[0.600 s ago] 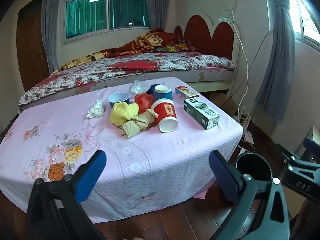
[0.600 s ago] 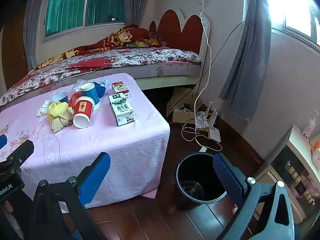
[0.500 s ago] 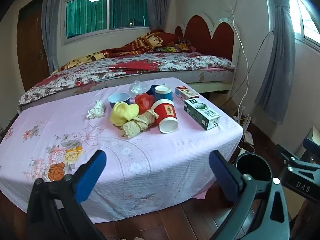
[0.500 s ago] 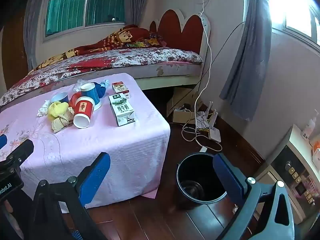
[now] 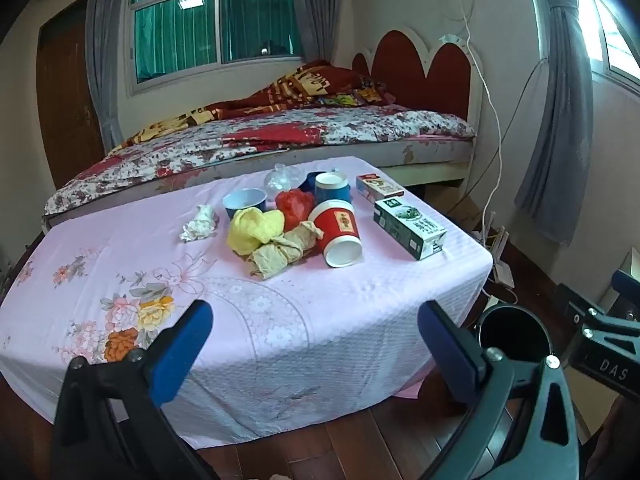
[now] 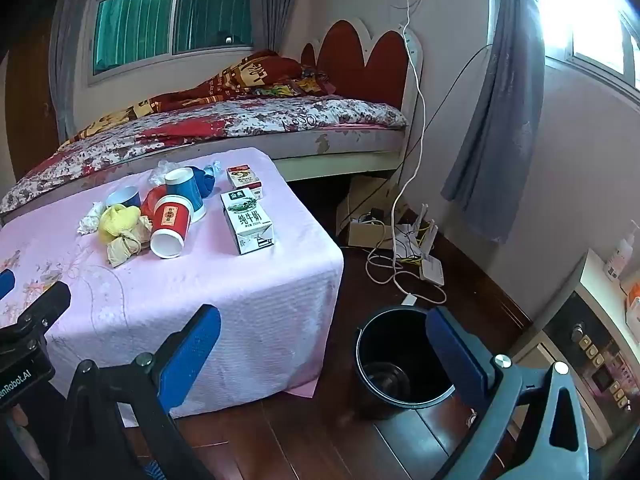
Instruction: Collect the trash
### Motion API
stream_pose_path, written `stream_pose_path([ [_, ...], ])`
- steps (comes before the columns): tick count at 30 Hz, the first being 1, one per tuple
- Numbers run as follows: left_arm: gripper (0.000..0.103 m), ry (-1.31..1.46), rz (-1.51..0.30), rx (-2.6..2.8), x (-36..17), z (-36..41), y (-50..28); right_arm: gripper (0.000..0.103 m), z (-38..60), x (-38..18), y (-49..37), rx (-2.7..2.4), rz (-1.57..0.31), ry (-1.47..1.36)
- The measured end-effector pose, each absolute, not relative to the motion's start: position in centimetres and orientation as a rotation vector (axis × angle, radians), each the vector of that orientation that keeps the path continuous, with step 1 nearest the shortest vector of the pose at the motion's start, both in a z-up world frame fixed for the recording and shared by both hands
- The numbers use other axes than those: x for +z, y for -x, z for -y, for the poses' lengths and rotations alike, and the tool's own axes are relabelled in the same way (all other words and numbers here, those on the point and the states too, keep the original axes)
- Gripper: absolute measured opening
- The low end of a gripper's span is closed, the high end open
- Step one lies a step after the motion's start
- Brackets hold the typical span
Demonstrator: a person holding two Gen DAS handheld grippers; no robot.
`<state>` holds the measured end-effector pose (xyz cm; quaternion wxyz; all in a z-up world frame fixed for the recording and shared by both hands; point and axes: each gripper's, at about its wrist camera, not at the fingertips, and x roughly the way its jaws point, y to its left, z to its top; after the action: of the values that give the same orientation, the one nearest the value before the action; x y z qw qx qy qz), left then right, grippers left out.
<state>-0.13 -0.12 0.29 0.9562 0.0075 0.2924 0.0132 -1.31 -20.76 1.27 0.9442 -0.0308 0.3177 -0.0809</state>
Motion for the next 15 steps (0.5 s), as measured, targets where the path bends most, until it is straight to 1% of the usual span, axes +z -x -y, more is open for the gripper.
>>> stream_pose_path([
  [15, 0.102, -0.019, -0.593, 0.025, 0.36, 0.48, 0.15, 0.103, 20.88, 1.91, 1.68, -0.162, -0.642, 0.06],
])
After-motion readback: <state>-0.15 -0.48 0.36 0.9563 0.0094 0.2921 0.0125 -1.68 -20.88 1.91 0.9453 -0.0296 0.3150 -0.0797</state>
